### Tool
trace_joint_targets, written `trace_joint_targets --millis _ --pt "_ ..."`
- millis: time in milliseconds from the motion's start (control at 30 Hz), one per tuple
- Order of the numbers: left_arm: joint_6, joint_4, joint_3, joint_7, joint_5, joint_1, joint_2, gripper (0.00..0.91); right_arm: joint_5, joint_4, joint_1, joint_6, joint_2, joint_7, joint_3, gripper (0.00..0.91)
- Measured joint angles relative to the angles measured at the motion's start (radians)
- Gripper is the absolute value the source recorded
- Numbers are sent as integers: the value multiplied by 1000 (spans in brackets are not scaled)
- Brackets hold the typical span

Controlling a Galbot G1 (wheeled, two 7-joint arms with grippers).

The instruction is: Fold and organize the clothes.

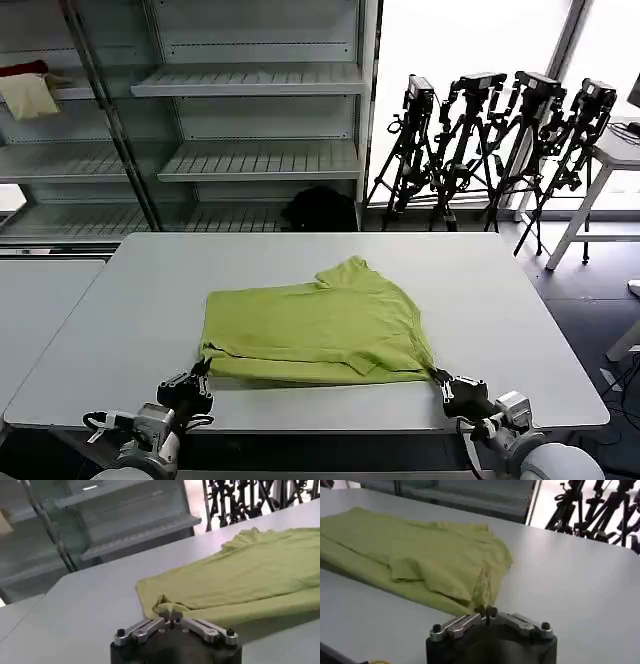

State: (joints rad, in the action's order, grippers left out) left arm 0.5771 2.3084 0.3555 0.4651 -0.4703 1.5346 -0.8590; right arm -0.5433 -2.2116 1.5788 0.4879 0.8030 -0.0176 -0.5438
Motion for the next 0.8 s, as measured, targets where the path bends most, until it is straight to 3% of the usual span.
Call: trace_joint_targets --millis 533,567,600,633,667,700,800 --pt "-1 34 4 34 94 118 -35 10 8 -107 179 6 -12 -24 -67 0" --pt "-1 37 4 38 98 127 -38 20 8 -110 186 6 -13 -25 -69 71" --pt "-1 40 4 42 101 134 -40 30 9 -111 192 5 -13 -27 -72 343" --pt "-1 42 5 46 105 142 -42 141 10 -112 198 5 -13 -30 -74 675" --pt "-1 44 5 50 109 149 -43 403 11 -113 203 5 -12 -32 -76 907" --pt "-1 45 4 55 113 155 -45 907 11 -113 206 3 -12 -35 -78 907" --pt "-1 50 0 72 128 172 -51 907 10 -119 211 0 -8 -45 -86 907"
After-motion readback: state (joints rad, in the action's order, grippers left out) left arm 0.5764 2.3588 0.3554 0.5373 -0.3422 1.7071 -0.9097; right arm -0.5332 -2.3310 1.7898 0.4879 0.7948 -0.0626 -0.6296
